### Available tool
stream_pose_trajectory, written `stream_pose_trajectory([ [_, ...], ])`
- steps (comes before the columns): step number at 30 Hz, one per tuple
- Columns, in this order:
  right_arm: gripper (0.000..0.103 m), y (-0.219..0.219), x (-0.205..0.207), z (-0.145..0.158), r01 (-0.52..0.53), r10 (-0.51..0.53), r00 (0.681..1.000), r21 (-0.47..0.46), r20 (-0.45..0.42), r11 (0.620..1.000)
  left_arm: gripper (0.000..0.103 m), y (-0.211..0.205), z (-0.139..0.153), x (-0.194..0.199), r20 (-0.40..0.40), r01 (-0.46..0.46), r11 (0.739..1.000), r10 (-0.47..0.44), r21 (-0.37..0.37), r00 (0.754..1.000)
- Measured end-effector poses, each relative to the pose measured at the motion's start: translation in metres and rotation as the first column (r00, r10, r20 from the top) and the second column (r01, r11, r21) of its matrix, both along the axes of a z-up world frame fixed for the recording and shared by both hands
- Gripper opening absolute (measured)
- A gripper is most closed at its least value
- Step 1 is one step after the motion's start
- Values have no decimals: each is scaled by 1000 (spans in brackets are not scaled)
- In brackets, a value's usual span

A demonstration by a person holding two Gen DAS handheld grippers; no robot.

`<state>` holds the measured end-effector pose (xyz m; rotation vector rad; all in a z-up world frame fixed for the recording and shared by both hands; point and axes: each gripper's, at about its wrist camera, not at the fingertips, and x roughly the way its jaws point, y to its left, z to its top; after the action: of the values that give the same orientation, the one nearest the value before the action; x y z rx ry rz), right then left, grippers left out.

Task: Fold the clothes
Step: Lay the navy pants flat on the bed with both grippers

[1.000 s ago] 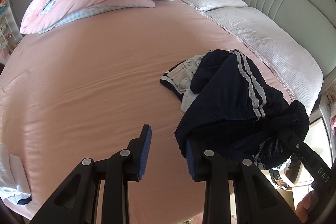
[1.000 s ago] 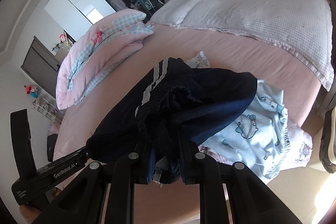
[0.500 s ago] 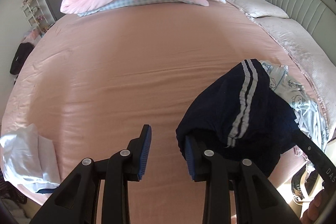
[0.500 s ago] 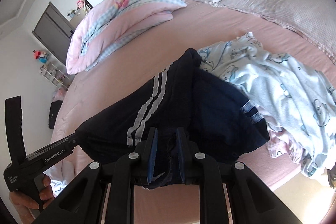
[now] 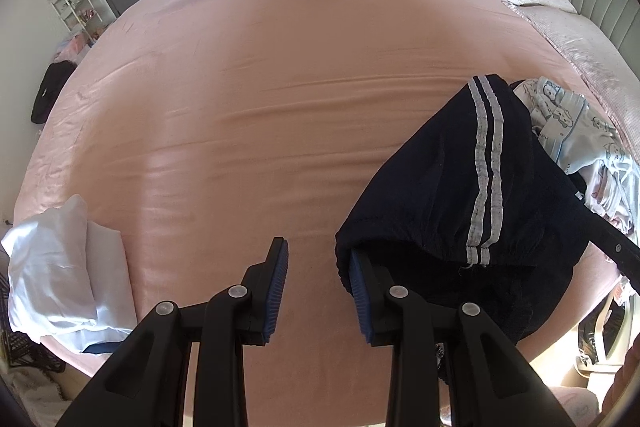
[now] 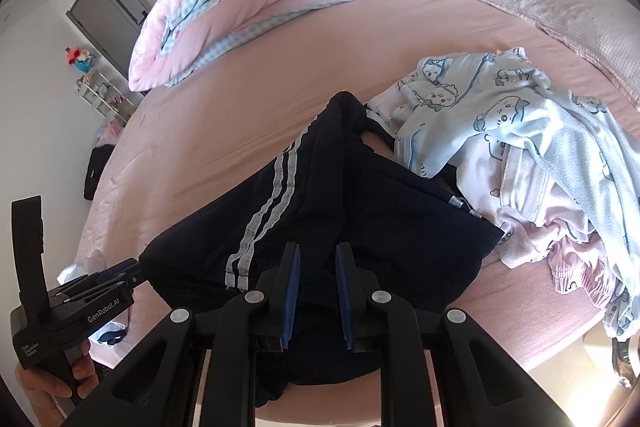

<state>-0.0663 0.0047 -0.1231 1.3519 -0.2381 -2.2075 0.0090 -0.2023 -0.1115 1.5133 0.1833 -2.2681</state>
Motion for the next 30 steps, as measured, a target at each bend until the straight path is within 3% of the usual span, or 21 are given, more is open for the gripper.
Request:
stream_pose_trajectory([
  [3, 17, -5, -1, -7, -25, 25, 999, 18, 37, 1000, 49, 3, -2, -1, 16, 11, 1000, -11, -1, 1000],
  [7, 18, -12, -1, -17, -50, 47, 995, 36, 87, 998, 81, 11, 7, 0, -48, 79, 996, -81, -44, 996],
  [8, 19, -13, -1, -19, -53, 50, 994, 34, 98, 998, 83, 16, 5, 0, -46, 112, 991, -116, -69, 992],
  [10, 27, -12, -1, -20, -55, 55, 992, -4, 114, 998, 84, 27, 2, 0, -38, 180, 976, -186, -120, 982],
  [13, 64, -12, 3, -19, -40, 41, 995, -5, 87, 999, 84, 43, -4, 0, -20, 279, 940, -288, -195, 957],
  [14, 69, -12, 5, -18, -34, 34, 997, -6, 75, 999, 84, 48, -6, 0, -12, 311, 925, -321, -219, 947],
  [17, 69, -13, 10, -19, -42, 44, 996, -24, 81, 999, 84, 44, -14, -8, -11, 373, 908, -382, -193, 924],
  [23, 69, -13, 23, -26, -69, 66, 994, 37, 82, 997, 84, 43, -17, -11, -78, 403, 915, -403, -13, 912],
  [28, 69, -7, 36, -34, -83, 76, 994, 82, 83, 993, 84, 50, -28, -13, -73, 479, 875, -475, 71, 877],
  [30, 69, -3, 41, -39, -86, 79, 993, 90, 87, 992, 84, 53, -36, -14, -44, 507, 860, -505, 59, 862],
])
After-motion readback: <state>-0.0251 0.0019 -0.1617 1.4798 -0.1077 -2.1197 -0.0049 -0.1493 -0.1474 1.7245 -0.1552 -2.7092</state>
